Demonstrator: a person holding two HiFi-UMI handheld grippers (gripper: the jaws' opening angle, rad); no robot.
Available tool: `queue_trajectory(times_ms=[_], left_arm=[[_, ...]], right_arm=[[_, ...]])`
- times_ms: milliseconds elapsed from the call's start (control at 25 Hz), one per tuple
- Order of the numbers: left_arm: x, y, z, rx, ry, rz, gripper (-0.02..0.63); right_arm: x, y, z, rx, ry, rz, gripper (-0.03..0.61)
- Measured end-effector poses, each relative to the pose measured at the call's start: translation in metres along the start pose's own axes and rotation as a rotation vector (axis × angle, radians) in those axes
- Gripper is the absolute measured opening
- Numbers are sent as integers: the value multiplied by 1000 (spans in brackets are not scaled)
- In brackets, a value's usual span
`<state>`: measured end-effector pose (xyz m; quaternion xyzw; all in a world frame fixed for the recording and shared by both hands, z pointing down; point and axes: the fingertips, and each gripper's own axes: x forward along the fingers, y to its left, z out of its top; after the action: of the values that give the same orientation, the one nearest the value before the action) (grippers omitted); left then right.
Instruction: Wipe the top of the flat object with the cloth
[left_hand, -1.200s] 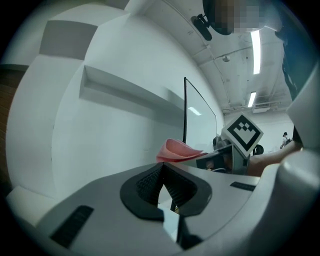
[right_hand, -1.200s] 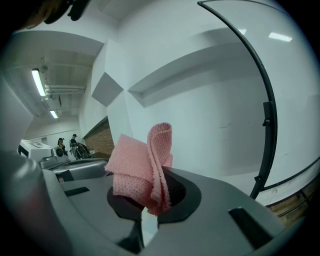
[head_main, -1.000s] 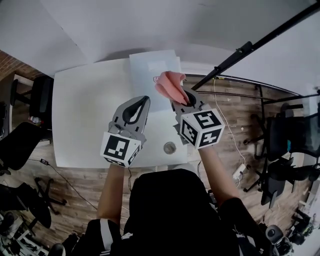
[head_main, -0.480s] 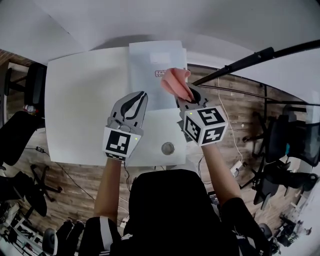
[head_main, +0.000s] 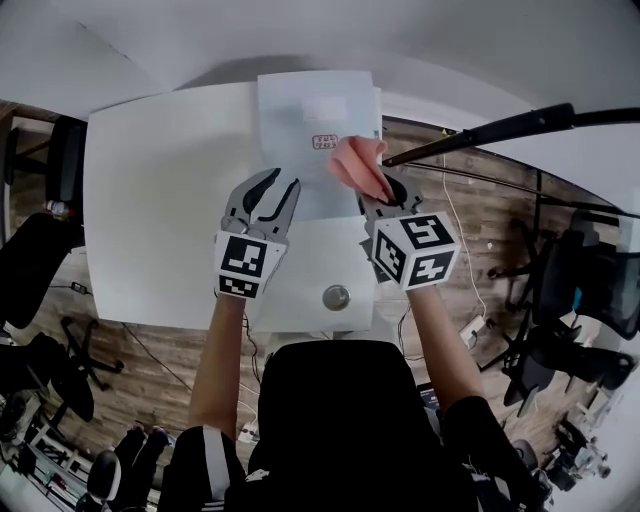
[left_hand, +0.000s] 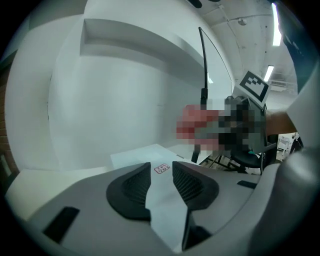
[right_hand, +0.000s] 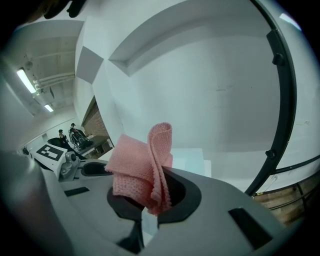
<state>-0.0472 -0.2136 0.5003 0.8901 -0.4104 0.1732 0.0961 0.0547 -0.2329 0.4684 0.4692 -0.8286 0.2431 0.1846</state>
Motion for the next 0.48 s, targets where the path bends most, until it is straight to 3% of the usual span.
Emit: queue_trajectory(times_ms=[200, 480], left_arm=[[18, 2, -23, -55, 59, -44, 231], [31, -15, -52, 0, 186, -138, 322]], right_arm=[[4, -8, -11, 14, 21, -6, 44], [9, -16, -27, 34, 52, -13, 44]])
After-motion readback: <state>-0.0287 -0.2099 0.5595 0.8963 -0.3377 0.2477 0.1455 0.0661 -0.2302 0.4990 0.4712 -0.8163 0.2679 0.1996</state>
